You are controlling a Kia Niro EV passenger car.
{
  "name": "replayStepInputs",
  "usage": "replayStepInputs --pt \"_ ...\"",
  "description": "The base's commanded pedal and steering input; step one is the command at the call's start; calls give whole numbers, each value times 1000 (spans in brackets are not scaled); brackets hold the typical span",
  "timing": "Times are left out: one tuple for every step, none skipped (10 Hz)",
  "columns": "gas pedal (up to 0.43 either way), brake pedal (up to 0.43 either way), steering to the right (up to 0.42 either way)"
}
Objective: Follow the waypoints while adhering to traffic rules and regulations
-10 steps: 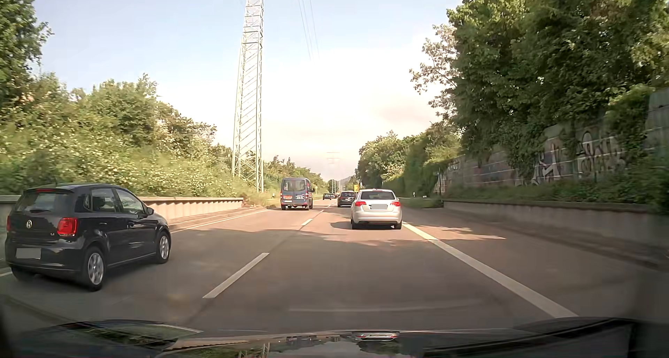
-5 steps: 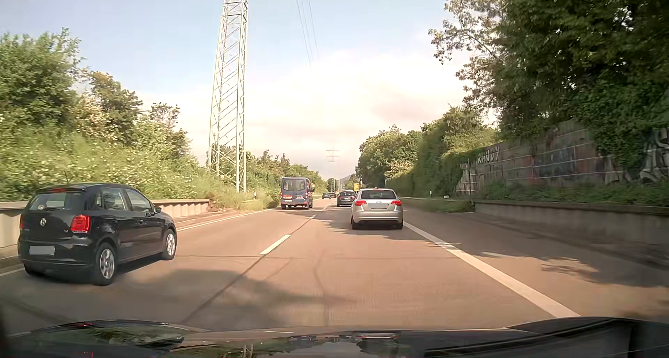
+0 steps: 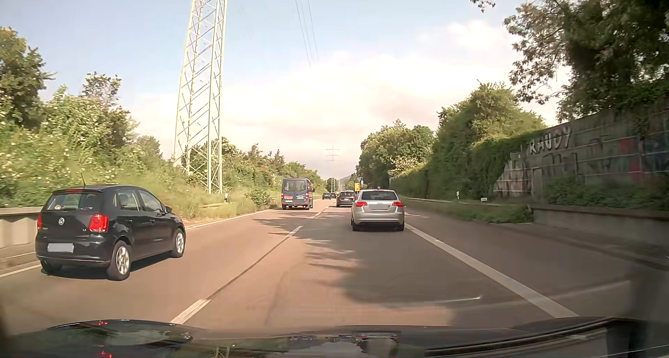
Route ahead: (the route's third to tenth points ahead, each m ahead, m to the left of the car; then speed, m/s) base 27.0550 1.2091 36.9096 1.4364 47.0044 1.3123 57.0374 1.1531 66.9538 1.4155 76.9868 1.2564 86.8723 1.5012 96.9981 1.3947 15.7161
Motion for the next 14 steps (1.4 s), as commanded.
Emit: replayStepInputs --pt "0 0 0" --pt "0 0 0" --pt "0 0 0" --pt "0 0 0" --pt "0 0 0" --pt "0 0 0" --pt "8 0 0" --pt "8 0 0" --pt "20 0 0" --pt "20 0 0" --pt "20 0 1" --pt "20 0 2" --pt "20 0 2" --pt "20 0 2"
